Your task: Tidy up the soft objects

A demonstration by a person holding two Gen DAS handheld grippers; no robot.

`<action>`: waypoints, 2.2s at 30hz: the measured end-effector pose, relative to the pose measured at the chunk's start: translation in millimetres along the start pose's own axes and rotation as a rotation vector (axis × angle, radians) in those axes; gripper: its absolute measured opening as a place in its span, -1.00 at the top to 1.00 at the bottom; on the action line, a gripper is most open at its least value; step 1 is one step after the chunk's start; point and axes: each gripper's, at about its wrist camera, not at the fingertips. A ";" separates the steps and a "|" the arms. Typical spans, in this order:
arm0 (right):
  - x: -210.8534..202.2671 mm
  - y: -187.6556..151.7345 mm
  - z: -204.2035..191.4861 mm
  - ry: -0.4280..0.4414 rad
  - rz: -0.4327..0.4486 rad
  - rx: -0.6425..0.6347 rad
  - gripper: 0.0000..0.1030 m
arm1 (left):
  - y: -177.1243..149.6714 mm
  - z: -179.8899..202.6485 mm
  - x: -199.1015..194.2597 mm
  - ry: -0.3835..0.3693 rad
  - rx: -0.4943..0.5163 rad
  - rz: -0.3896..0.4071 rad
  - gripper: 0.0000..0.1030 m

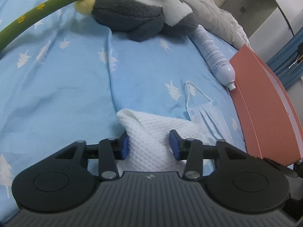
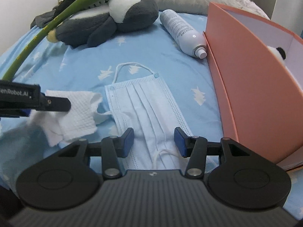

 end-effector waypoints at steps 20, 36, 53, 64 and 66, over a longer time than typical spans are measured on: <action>-36.0 -2.8 -9.0 0.010 0.058 0.015 0.89 | -14.6 21.8 -46.2 0.010 0.074 0.079 0.76; -85.3 -12.8 -2.8 -0.016 0.133 0.118 0.89 | -32.8 34.3 -101.0 0.009 0.159 0.133 0.79; -147.6 -18.6 18.4 -0.035 0.228 0.181 0.89 | -39.8 90.9 -121.5 -0.061 0.266 0.158 0.79; -192.6 -36.8 59.4 -0.087 0.282 0.260 0.89 | -51.4 155.4 -129.2 -0.161 0.380 0.144 0.79; -200.3 -41.9 65.4 -0.097 0.291 0.275 0.89 | -51.4 167.4 -129.7 -0.177 0.400 0.140 0.79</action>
Point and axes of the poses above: each gripper's, at about its wrist camera, not at the fingertips, and x roughly the way its jaws point, z to its right, y to its top, and after that the axes turned 9 degrees about -z, right-handed
